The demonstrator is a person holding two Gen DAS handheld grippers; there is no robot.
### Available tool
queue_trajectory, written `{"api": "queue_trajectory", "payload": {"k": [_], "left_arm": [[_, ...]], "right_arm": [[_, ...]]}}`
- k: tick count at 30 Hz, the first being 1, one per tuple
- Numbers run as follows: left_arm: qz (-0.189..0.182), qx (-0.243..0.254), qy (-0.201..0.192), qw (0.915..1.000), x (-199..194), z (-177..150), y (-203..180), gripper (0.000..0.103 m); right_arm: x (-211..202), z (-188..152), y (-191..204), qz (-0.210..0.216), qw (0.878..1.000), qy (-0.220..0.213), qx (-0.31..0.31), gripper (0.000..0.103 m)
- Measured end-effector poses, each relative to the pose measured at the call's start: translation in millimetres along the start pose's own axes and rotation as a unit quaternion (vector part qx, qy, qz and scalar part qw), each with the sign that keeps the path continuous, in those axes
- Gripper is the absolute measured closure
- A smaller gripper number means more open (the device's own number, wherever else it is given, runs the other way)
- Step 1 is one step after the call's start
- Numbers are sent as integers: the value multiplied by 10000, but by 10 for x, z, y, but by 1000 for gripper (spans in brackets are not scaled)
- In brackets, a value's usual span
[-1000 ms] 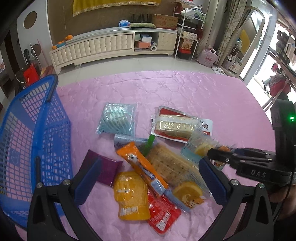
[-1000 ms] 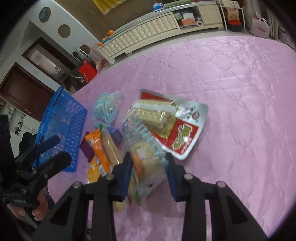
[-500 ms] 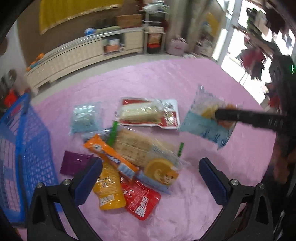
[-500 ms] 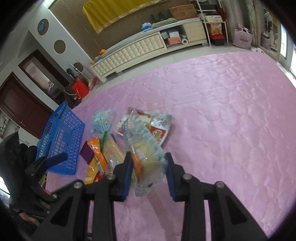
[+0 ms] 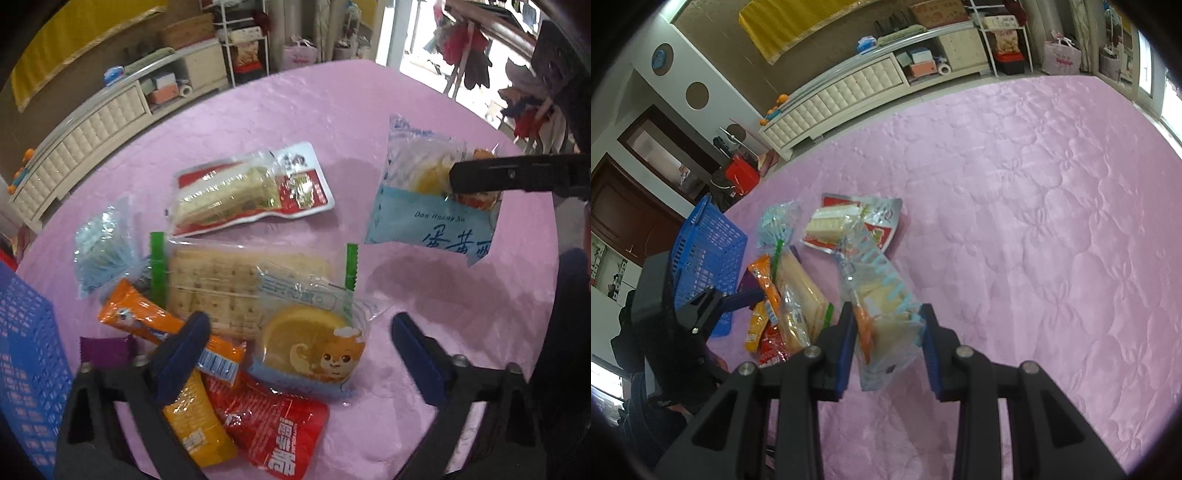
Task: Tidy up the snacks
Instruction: 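Grasp the round cartoon cake packet with the left tool, then carry both packets over the blue basket and open both tools to drop them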
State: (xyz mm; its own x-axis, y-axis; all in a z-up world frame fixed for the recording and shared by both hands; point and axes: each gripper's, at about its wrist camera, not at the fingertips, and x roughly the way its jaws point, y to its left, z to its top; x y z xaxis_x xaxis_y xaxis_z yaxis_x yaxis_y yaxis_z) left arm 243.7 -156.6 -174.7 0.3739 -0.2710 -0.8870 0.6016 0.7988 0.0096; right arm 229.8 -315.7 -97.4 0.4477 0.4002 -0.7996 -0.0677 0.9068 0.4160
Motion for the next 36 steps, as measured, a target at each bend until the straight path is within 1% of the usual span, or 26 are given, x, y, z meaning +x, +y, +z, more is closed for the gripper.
{"api": "queue_trajectory", "payload": {"k": [1,2,3,4,9,12,14,17,18,23,26,29,32,36], "left_arm": [[54,-3,96,9999,52,0,16,30],[-5,-49,167,9998,80,-5,40,40],[2,-91,149,9998,84,-11,56,47],[-9,-133,113,9998,67,-15,70,51],[6,-476,-95,9988,-91,-55,139,52],[68,-772,-338,9964,-307,-83,204,53],[121,-888,-472,9949,-451,-99,228,53],[229,-1039,-787,9912,-736,-110,327,53],[262,-1053,-859,9904,-790,-117,307,53],[506,-1276,-1316,9817,-1272,-190,460,53],[600,-1411,-1493,9768,-1536,-286,552,53],[724,-1445,-1657,9728,-1761,-365,650,53],[874,-1510,-1809,9679,-2017,-502,759,53],[1058,-1737,-1938,9597,-2296,-661,993,53]], "right_arm": [[18,-6,-4,-7,10000,20,19,65],[31,-13,-4,-12,10000,38,31,65],[35,-25,-1,-14,10000,48,36,65],[39,-33,6,-15,10000,58,31,65],[-6,-53,72,-52,10000,51,-68,65],[-86,-44,187,-60,9998,-10,-193,65],[-141,-35,276,-63,9996,-56,-288,65],[-275,-20,478,-75,9985,-181,-509,65],[-315,-15,543,-74,9981,-220,-572,65],[-502,12,891,-23,9952,-418,-886,65],[-608,49,1140,45,9926,-546,-1087,65],[-694,85,1447,113,9881,-696,-1363,65],[-718,115,1690,213,9845,-775,-1560,65],[-692,130,1994,371,9795,-828,-1798,65]]}}
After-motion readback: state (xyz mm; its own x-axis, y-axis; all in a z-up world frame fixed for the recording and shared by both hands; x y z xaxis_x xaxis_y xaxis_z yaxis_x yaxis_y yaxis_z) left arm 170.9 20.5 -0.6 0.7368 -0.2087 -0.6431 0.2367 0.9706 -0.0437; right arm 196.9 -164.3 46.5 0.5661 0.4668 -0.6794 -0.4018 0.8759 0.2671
